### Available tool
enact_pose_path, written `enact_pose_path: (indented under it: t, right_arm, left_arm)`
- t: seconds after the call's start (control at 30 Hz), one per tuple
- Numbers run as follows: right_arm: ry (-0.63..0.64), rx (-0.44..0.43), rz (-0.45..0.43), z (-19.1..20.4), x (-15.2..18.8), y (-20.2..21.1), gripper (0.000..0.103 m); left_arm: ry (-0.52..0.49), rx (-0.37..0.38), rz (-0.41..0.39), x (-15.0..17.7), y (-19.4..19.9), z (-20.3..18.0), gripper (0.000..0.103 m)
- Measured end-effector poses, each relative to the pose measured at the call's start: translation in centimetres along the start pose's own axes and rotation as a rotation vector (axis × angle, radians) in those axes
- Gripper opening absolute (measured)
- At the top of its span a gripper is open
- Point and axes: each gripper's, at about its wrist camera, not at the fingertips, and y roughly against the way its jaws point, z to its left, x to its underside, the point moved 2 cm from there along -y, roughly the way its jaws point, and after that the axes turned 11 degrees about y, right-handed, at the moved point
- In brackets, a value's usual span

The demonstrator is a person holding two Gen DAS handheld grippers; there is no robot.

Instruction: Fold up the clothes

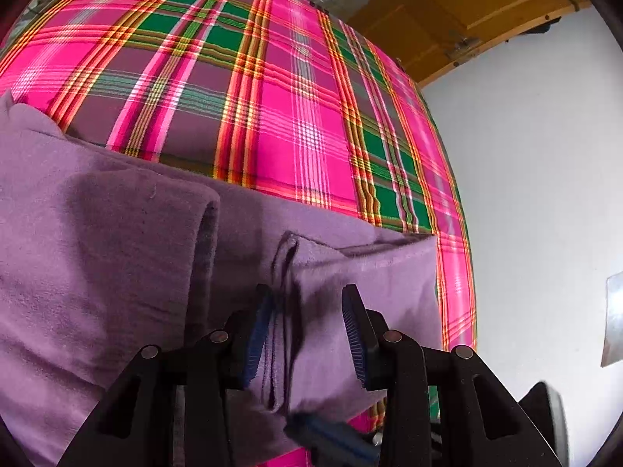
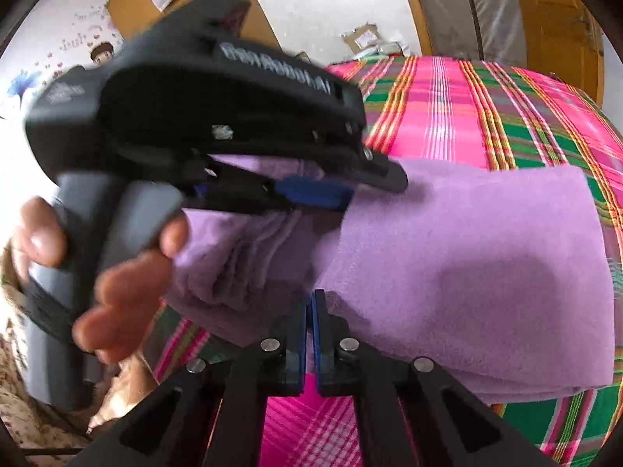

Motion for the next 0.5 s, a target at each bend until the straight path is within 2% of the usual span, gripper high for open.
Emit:
enact_pose_path:
  t: [0.13,0.2,0.33,0.5]
  right_arm:
    - [-0.040,-0.033,-0.041,-0.6,-0.4,0.3,0.007]
    - [-0.042,-0.037,-0.064,-0.8,-0.5,0.8,0.014]
    - [-0.081,-0.008,-0.150,-2.3,0.3,3.6,0.016]
    - [-0.179,0.239,-0.127,-7.2,2.1,5.4,0.018]
  left_arm:
    - [0.000,0.000,-0.001,0.0,0.0,0.0,0.038]
    - [0.000,0.002,-0.006,0.1,0.1,0.0,0.038]
    - [-0.011,0.017,-0.039,0.4,1.2,-0.3,0.038]
    - [-0.049,0.057,-0.111,1.0,3.2,-1.3,0.038]
